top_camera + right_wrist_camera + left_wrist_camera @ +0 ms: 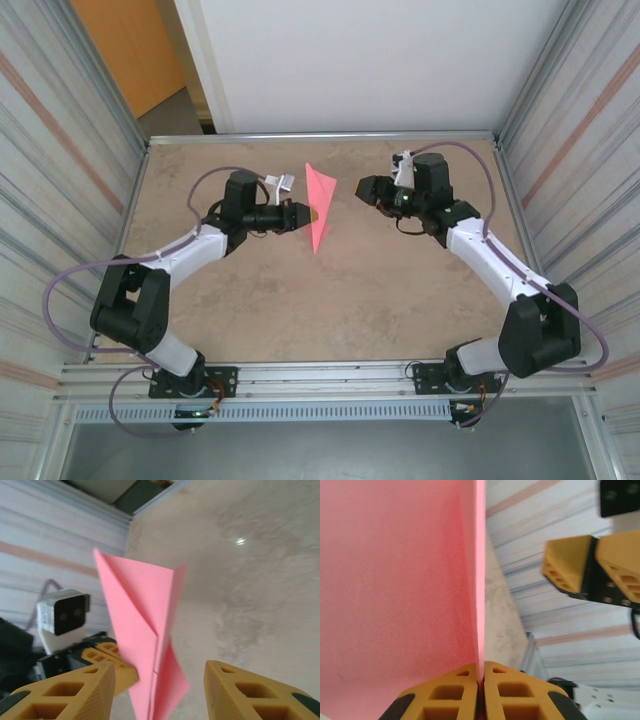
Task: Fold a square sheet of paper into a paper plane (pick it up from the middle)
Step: Turn over the paper at the center of the table.
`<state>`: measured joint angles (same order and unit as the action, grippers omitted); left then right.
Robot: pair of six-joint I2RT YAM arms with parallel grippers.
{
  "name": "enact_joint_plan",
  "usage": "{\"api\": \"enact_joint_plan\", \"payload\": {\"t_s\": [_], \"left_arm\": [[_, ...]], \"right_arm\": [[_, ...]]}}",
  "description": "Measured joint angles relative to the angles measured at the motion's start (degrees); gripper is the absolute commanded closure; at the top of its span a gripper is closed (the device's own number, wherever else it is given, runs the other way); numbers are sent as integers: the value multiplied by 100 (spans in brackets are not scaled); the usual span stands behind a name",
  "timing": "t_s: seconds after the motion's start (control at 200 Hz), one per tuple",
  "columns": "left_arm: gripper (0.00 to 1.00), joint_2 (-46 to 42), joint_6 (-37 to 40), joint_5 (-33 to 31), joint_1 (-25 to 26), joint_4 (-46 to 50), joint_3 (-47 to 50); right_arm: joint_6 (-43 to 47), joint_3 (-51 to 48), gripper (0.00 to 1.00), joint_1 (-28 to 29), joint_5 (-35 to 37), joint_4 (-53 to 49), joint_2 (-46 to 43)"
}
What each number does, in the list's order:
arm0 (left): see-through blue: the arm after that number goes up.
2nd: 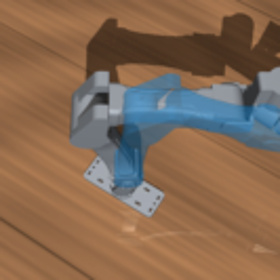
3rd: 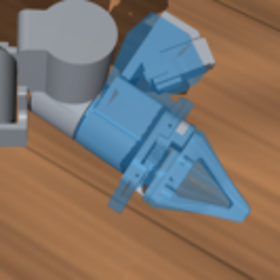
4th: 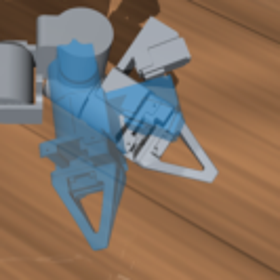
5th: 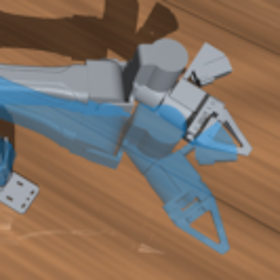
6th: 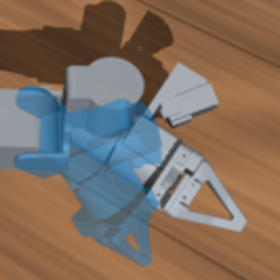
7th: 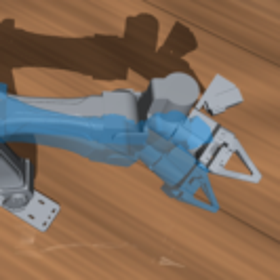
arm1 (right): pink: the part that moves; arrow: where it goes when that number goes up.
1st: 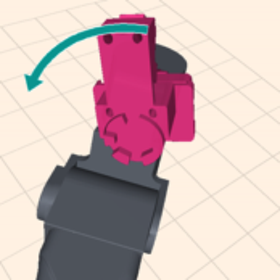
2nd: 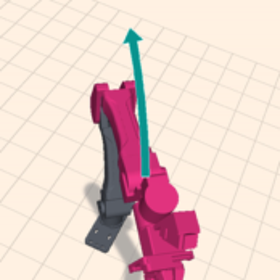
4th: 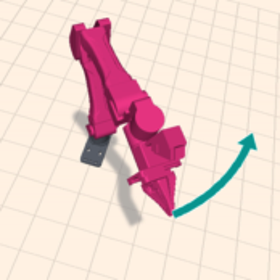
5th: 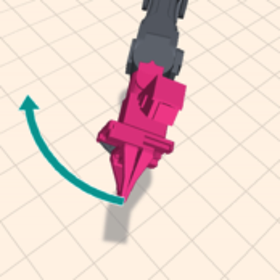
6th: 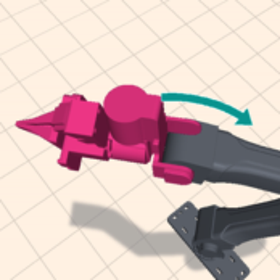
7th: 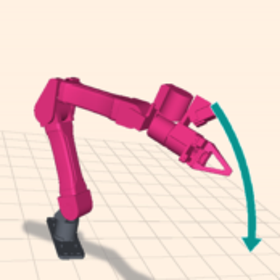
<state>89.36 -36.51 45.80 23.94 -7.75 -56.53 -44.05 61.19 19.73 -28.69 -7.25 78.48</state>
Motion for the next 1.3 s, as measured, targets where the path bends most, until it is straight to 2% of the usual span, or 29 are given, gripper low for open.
{"api": "enact_joint_plan", "payload": {"t_s": [0.125,0.336,0.501,0.662,0.772,0.907,1.298], "left_arm": [[88,0,951,-1172,238,1528,-730],[89,452,2127,-4057,1060,3469,-1923],[90,1252,2496,-6033,1493,4426,-2385],[92,1967,2535,-7267,1681,4999,-2500],[92,2376,2538,-7838,1764,5224,-2533],[91,2745,2514,-8185,1825,5368,-2577],[84,3368,2378,-8535,2142,5517,-2850]], "right_arm": [[240,-44,48,-37,549,-483,-240],[413,-284,48,-151,1150,-988,-522],[431,-358,48,-286,1451,-1228,-636],[455,-411,48,-413,1585,-1364,-715],[470,-446,48,-481,1609,-1423,-754],[470,-531,48,-514,1644,-1447,-761],[470,-560,48,-520,1626,-1488,-654]]}}
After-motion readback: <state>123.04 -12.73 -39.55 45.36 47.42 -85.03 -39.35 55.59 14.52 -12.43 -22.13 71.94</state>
